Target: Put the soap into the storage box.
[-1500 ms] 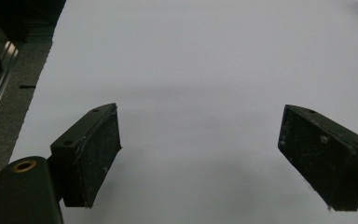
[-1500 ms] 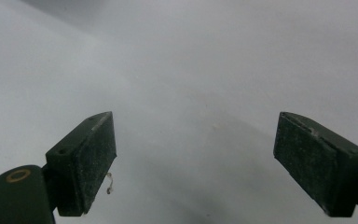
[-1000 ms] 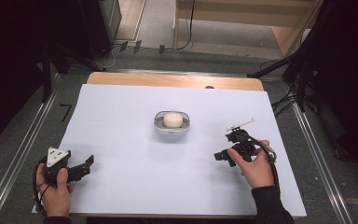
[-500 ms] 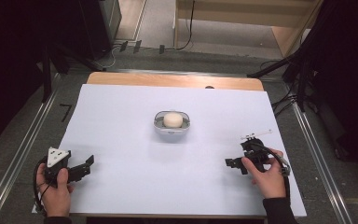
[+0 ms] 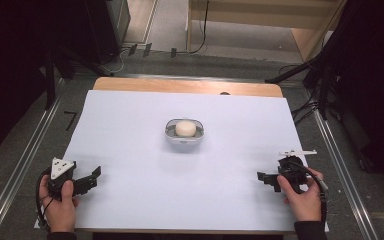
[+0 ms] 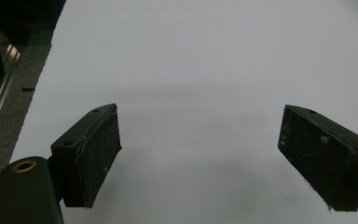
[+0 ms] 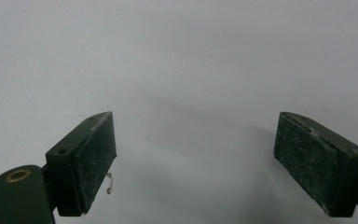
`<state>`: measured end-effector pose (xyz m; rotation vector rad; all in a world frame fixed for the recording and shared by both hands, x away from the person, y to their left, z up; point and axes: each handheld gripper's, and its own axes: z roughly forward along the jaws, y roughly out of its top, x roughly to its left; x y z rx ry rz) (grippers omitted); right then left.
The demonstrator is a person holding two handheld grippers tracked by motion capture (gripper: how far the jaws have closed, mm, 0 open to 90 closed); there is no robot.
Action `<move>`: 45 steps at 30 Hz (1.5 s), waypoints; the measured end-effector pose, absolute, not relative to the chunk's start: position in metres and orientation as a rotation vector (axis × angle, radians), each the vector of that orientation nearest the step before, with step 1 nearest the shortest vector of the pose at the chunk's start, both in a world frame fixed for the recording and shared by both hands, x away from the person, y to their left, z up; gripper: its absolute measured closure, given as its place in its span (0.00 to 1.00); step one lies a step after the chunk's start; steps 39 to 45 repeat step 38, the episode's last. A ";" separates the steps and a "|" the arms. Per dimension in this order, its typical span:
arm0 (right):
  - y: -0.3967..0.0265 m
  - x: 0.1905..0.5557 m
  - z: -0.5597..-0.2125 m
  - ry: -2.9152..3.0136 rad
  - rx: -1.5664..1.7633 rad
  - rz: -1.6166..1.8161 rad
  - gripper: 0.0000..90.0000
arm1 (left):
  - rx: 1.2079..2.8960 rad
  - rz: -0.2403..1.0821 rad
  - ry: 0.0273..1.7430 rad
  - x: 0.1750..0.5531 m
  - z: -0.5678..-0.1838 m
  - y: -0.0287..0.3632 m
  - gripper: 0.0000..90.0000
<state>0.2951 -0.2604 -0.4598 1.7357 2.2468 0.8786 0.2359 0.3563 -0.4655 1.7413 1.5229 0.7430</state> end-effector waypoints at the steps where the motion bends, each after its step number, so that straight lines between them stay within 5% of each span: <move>1: -0.260 0.295 -0.460 2.247 1.736 0.879 0.15 | 1.741 0.743 1.523 0.236 -0.465 0.356 0.15; 30: -0.340 0.245 -0.483 1.975 1.630 1.141 0.15 | 1.755 0.756 1.521 0.236 -0.466 0.355 0.15; 45: -0.343 0.245 -0.489 1.938 1.663 1.175 0.15 | 1.757 0.753 1.521 0.237 -0.466 0.355 0.15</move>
